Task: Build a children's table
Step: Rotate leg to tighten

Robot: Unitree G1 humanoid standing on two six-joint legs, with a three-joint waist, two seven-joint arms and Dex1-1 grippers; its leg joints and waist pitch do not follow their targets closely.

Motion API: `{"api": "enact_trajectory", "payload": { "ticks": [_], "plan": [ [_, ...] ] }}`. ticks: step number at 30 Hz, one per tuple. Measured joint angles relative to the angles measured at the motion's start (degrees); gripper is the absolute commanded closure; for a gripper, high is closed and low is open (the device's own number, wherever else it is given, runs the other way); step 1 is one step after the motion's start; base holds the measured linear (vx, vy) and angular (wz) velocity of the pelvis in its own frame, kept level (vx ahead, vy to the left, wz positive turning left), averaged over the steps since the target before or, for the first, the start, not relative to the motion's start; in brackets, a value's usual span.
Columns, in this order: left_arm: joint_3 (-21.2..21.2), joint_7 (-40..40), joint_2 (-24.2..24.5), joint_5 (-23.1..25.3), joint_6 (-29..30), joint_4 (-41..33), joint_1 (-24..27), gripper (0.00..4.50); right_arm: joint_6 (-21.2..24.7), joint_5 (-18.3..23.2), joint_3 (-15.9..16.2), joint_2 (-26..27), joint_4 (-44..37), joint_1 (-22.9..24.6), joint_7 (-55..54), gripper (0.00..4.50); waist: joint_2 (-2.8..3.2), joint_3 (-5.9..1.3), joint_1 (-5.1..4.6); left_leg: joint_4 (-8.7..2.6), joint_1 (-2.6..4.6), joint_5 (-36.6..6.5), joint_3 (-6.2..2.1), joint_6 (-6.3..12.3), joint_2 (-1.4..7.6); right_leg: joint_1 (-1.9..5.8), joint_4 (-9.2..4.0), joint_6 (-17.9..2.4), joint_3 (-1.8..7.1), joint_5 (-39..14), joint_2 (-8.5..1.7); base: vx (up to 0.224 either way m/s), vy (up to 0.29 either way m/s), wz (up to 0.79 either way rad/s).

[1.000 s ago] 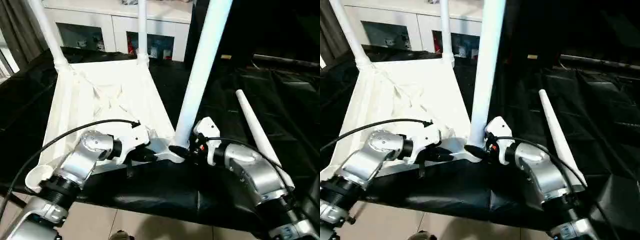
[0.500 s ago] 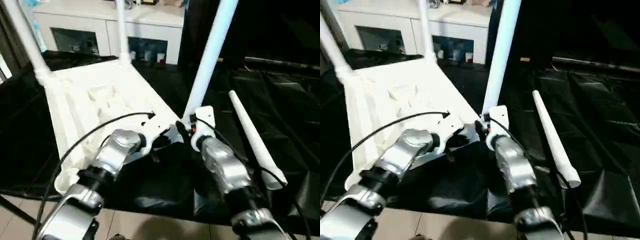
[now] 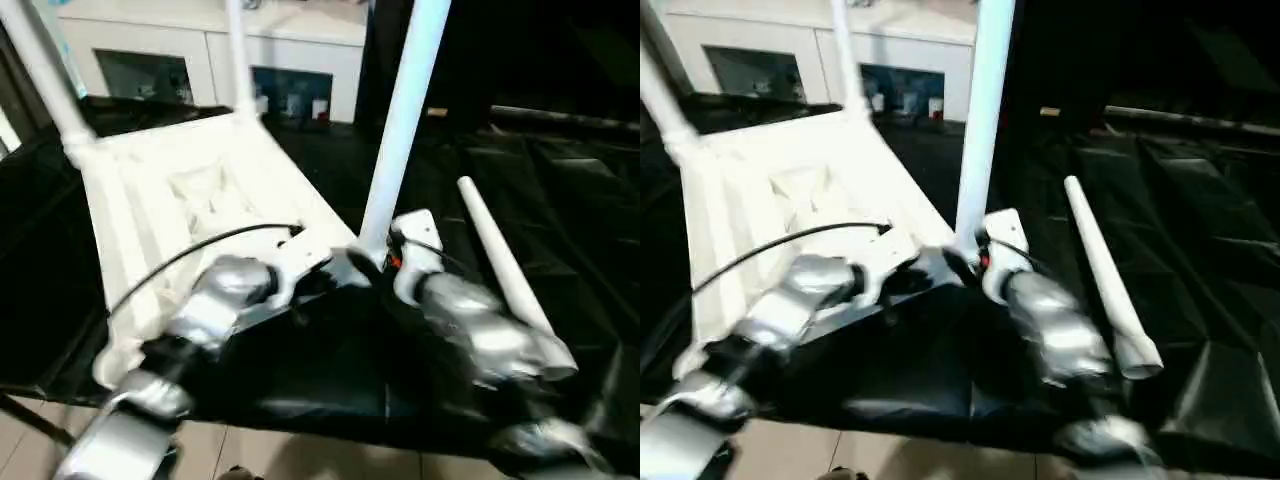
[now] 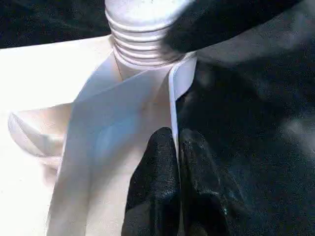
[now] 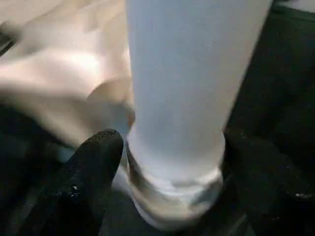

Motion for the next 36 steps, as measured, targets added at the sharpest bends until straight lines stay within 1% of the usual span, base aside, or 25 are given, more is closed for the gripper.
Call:
{"api": "enact_trajectory", "payload": {
  "ticks": [2, 5, 8, 10, 11, 12, 13, 15, 17, 25, 27, 29, 31, 34, 36],
  "plan": [
    [0.0, -3.2, 1.8, -1.0, -1.3, -1.1, 1.1, 4.50, 0.8, 0.4, 1.2, -2.3, -2.3, 0.8, 4.5, 0.92, 0.00, 0.00, -0.06, 0.00, -0.03, 0.0, 0.01, 0.01, -0.01, 0.01, -0.08, 0.0, 0.01, 0.0, -0.01, 0.000, 0.000, 0.00],
    [-0.1, -7.2, 4.4, -2.1, -1.5, -3.4, 2.5, 4.50, 1.4, 1.1, 2.9, -5.1, -5.0, 1.7, 9.0, 0.92, -0.06, 0.02, 0.03, 0.00, -0.05, 0.0, 0.04, 0.02, -0.02, 0.02, -0.11, 0.0, 0.00, 0.0, -0.05, 0.000, 0.000, 0.00],
    [-0.3, -9.7, 5.5, -2.9, -1.5, -4.6, 3.3, 4.50, 1.9, 1.6, 3.8, -5.5, -5.7, 2.2, 10.7, 0.92, -0.07, 0.02, 0.16, 0.01, -0.05, 0.0, 0.08, 0.01, -0.02, 0.02, -0.10, 0.0, 0.00, 0.0, -0.07, 0.000, 0.000, 0.00],
    [-0.4, -10.3, 5.5, -3.0, -1.5, -4.8, 3.4, 4.50, 2.2, 1.7, 3.9, -5.4, -5.7, 2.2, 11.1, 0.92, -0.08, 0.03, 0.23, 0.02, -0.04, 0.0, 0.11, 0.01, -0.03, 0.03, -0.09, 0.0, 0.02, 0.0, -0.10, 0.000, 0.000, 0.00],
    [-0.4, -10.5, 5.5, -3.0, -1.5, -4.8, 3.4, 4.50, 2.3, 1.7, 3.9, -5.4, -5.7, 2.2, 11.3, 1.09, -0.09, 0.03, 0.22, 0.04, -0.04, 0.0, 0.11, 0.01, -0.03, 0.03, -0.09, -0.1, 0.03, 0.0, -0.10, 0.000, 0.000, 0.00],
    [-0.4, -10.6, 5.5, -3.0, -1.5, -4.8, 3.4, 4.50, 2.3, 1.7, 3.9, -5.4, -5.7, 2.2, 11.3, 1.09, -0.10, 0.03, 0.22, 0.04, -0.05, 0.0, 0.11, 0.01, -0.03, 0.03, -0.09, -0.1, 0.03, 0.0, -0.10, 0.000, 0.000, 0.00],
    [-0.4, -10.6, 5.5, -3.0, -1.5, -4.8, 3.4, 4.50, 2.4, 1.7, 3.8, -5.4, -5.7, 2.2, 11.3, 1.32, -0.10, 0.03, 0.24, 0.04, -0.04, 0.0, 0.12, 0.01, -0.03, 0.03, -0.09, -0.1, 0.02, 0.0, -0.10, 0.000, 0.000, 0.00],
    [-0.4, -10.8, 5.6, -3.0, -1.6, -4.8, 3.4, 4.50, 2.5, 1.7, 3.7, -5.4, -5.7, 2.2, 11.3, 1.37, -0.10, 0.03, 0.31, 0.04, -0.04, 0.0, 0.13, 0.01, -0.02, 0.03, -0.09, -0.1, 0.01, 0.0, -0.10, 0.000, 0.000, 0.00],
    [-0.4, -10.8, 5.7, -3.0, -1.6, -5.0, 3.5, 4.50, 2.7, 1.8, 3.6, -5.4, -5.7, 2.2, 11.5, 1.63, -0.11, 0.03, 0.34, 0.03, -0.05, 0.0, 0.16, 0.02, -0.01, 0.02, -0.09, -0.1, 0.01, 0.0, -0.09, 0.000, 0.000, 0.00],
    [-0.4, -10.8, 5.9, -3.0, -1.5, -5.1, 3.6, 4.50, 2.7, 1.8, 3.4, -4.7, -5.6, 2.5, 11.0, 1.76, -0.14, 0.01, 0.28, 0.04, -0.02, 0.0, 0.17, 0.01, -0.01, 0.02, -0.05, -0.1, 0.01, 0.0, -0.09, 0.000, 0.000, 0.00],
    [-0.3, -9.9, 5.6, -2.8, -1.3, -5.0, 3.6, 4.50, 2.7, 1.8, 2.8, -3.1, -5.1, 2.6, 9.4, 1.77, -0.15, 0.00, 0.15, 0.05, 0.00, 0.0, 0.18, 0.01, -0.01, 0.03, -0.01, -0.1, 0.02, 0.0, -0.09, 0.000, 0.000, 0.00],
    [0.6, -6.9, 4.2, -2.0, -0.7, -3.6, 3.1, 4.50, 2.6, 1.7, 0.9, 0.7, -2.9, 2.6, 4.1, 1.77, -0.21, -0.04, -0.24, 0.11, 0.08, 0.0, 0.17, 0.00, -0.01, 0.05, 0.11, -0.1, 0.04, 0.0, -0.08, 0.000, 0.000, 0.00],
    [0.6, -3.1, 1.7, -0.8, 0.3, -1.4, 1.5, 4.50, 2.7, 1.4, -1.4, 3.9, -1.1, 2.5, -2.2, 1.78, -0.22, -0.05, -0.42, 0.13, 0.12, 0.0, 0.15, -0.02, -0.02, 0.03, 0.13, -0.2, 0.08, 0.1, -0.10, 0.000, 0.000, 0.00],
    [0.6, 2.9, -2.1, 1.0, 1.5, 1.6, -0.5, 4.50, 2.8, 0.6, -4.0, 9.3, 1.5, 1.5, -11.9, 1.78, -0.21, -0.09, -0.49, 0.13, 0.30, 0.0, 0.11, -0.03, -0.02, 0.08, 0.12, -0.2, 0.11, 0.2, -0.13, 0.000, 0.000, 0.00],
    [0.6, 5.9, -3.9, 1.7, 2.4, 2.8, -1.3, 4.50, 2.8, -0.3, -4.9, 11.4, 3.3, 0.1, -16.5, 1.78, -0.20, -0.10, -0.55, 0.12, 0.32, 0.0, 0.09, -0.04, -0.03, 0.04, 0.11, -0.2, 0.12, 0.4, -0.14, 0.000, 0.000, 0.00]
  ]
}}
